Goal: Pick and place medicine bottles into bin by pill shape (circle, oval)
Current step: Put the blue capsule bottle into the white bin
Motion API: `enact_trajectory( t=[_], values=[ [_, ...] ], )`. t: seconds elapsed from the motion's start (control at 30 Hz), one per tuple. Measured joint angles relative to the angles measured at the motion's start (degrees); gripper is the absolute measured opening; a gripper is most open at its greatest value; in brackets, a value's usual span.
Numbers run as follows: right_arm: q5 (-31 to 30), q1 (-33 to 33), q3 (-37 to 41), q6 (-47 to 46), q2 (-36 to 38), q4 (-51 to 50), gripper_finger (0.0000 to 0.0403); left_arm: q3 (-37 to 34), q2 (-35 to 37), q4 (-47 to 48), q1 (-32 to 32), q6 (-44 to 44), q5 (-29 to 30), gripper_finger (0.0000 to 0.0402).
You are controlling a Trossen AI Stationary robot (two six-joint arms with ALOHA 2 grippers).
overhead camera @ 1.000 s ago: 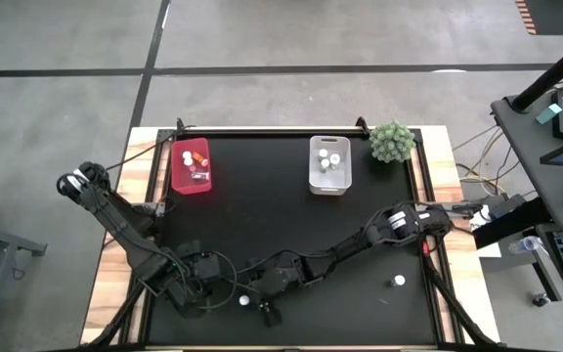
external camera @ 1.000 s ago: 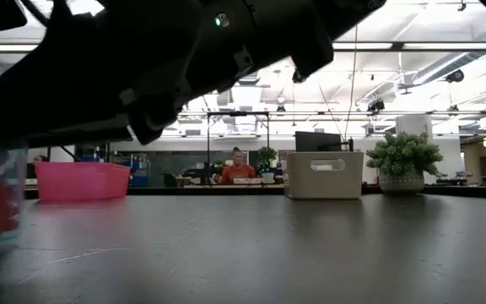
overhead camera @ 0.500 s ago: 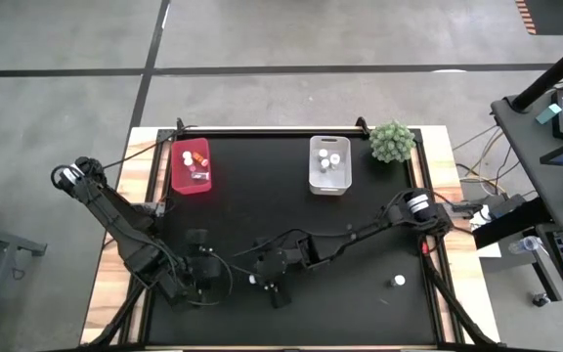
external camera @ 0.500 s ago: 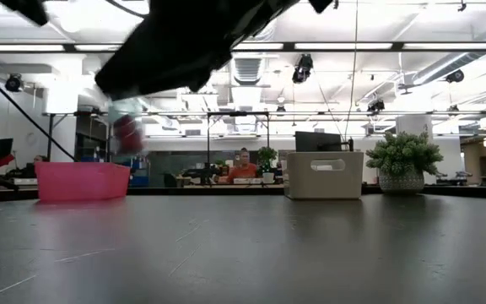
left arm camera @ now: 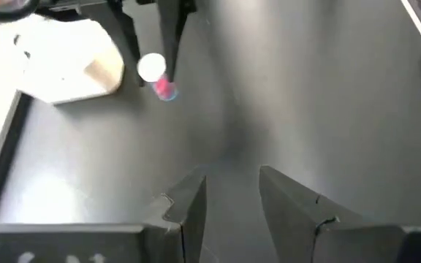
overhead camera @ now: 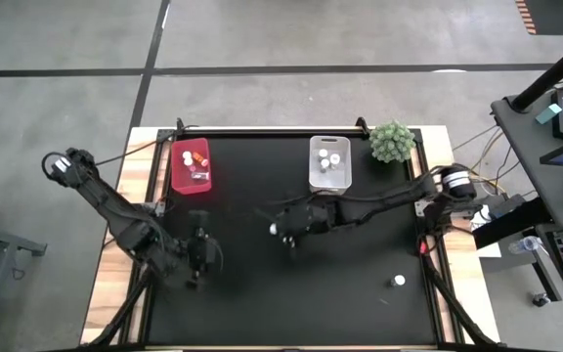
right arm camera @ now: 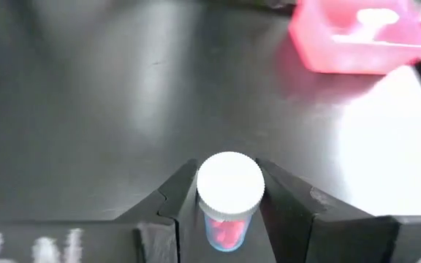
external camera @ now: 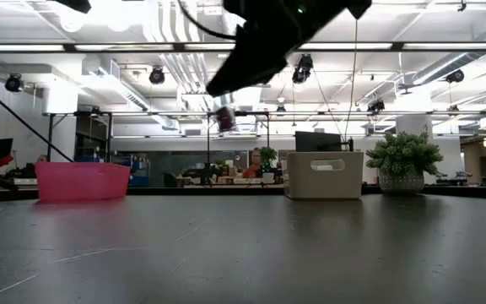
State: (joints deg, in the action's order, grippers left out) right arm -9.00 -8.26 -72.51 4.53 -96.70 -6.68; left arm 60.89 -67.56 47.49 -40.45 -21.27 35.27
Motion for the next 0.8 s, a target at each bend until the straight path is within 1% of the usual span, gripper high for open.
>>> enact_trajectory(
  t=[0.17,0.37,0.67,0.8],
  values=[
    [-0.59,4.44,5.77,-0.72,6.15,3.21,0.0115,-5.51,5.67,-7.66,4.77,7.93,0.02,0.0111],
    [-0.78,12.55,11.45,-2.5,11.49,8.22,0.0118,-12.58,12.14,-18.12,10.11,19.01,-0.04,0.0111],
    [-3.32,26.28,17.92,-11.37,15.94,9.1,0.0114,-19.53,18.27,-35.7,17.63,39.62,-0.09,0.0111],
    [-5.13,30.86,19.74,-15.57,16.86,8.85,0.0117,-21.31,20.03,-40.4,20.42,44.82,-0.2,0.0111]
  ],
)
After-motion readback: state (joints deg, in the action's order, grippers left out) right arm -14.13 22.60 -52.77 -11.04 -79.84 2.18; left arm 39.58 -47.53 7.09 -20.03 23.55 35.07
